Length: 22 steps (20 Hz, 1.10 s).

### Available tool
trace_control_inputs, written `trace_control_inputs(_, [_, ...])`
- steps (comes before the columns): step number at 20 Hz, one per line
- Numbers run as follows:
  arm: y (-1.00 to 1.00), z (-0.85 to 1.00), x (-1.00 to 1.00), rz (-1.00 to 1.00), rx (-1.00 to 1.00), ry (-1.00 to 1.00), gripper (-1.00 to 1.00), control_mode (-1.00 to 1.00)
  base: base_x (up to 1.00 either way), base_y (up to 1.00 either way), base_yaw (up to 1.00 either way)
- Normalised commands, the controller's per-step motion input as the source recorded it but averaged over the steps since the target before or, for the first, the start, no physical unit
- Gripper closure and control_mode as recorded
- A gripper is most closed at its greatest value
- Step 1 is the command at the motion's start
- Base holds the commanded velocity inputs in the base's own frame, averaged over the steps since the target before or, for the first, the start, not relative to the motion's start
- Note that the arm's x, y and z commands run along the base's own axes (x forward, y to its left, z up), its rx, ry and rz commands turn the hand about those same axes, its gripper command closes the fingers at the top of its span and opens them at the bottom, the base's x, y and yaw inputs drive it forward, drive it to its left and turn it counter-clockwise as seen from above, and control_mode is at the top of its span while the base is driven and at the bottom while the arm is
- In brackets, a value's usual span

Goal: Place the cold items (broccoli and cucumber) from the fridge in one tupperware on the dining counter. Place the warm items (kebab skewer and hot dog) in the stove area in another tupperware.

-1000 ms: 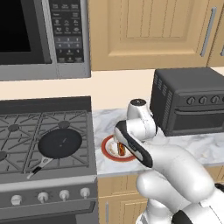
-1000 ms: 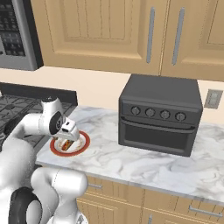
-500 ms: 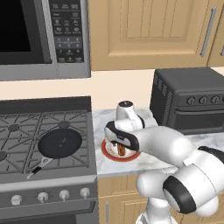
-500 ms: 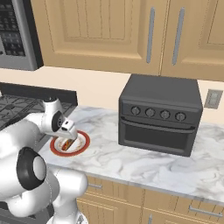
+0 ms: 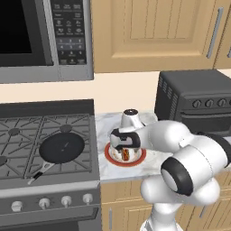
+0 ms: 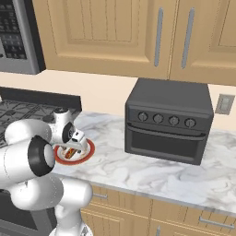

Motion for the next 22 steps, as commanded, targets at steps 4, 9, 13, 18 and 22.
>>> trace_control_inputs(4, [0.04, -0.04, 0.29, 0.00, 0.00, -0.09, -1.00, -1.00, 0.00, 0.00, 0.00])
trace_control_inputs(9, [0.11, -0.07, 0.22, 0.00, 0.00, -0.07, -1.00, -1.00, 0.00, 0.00, 0.00])
trace_control_inputs(13, [-0.04, -0.40, 0.08, -0.01, 0.00, 0.00, -1.00, -1.00, 0.00, 0.00, 0.00])
trace_control_inputs(18, [-0.01, -0.35, 0.04, -0.02, 0.00, 0.00, -1.00, -1.00, 0.00, 0.00, 0.00])
trace_control_inputs(22, [0.00, -0.29, 0.00, -0.02, 0.00, 0.00, -1.00, -1.00, 0.00, 0.00, 0.00])
